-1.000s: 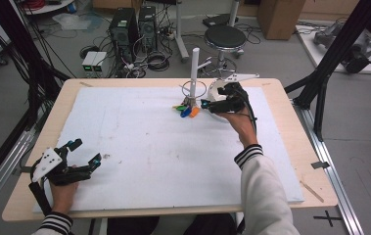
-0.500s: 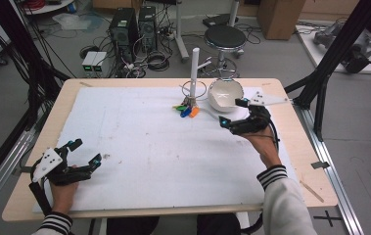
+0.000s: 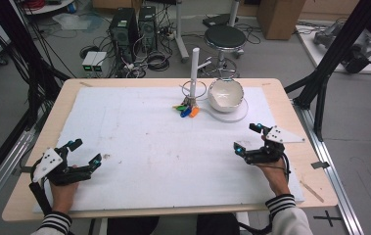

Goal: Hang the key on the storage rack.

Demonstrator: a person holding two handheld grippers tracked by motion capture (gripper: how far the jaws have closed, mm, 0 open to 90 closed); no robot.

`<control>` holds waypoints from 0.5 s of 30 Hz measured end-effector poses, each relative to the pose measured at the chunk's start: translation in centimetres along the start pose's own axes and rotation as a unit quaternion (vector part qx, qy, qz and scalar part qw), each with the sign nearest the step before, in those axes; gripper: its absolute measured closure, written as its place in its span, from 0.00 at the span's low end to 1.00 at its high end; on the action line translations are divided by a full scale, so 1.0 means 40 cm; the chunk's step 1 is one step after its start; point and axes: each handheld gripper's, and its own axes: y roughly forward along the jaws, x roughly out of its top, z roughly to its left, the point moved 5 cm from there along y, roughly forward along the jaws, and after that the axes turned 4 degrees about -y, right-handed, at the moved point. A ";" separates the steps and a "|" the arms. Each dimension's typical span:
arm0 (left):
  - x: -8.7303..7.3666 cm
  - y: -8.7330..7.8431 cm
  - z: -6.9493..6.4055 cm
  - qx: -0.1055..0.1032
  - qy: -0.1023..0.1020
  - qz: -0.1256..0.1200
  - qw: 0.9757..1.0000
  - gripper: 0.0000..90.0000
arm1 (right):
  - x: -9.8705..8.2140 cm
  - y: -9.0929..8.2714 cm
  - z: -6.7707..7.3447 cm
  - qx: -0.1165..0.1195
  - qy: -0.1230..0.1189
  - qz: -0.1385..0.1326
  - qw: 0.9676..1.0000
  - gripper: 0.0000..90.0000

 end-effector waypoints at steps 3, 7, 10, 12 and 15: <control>0.000 0.000 0.000 0.000 0.001 0.000 1.000 0.10 | -0.027 -0.011 0.007 -0.006 0.011 -0.006 1.000 0.01; 0.000 0.000 0.000 0.002 0.000 0.000 1.000 0.10 | -0.055 -0.026 0.010 -0.008 0.015 -0.019 1.000 0.01; 0.000 0.000 0.000 0.003 0.001 -0.001 1.000 0.10 | -0.074 -0.036 0.014 -0.015 0.014 -0.029 0.999 0.01; 0.000 0.000 -0.001 0.003 0.002 -0.001 1.000 0.10 | -0.073 -0.043 0.018 -0.027 0.010 -0.044 0.999 0.01; 0.000 0.000 0.000 0.003 0.000 0.000 1.000 0.10 | -0.074 -0.048 0.022 -0.030 0.006 -0.052 0.998 0.01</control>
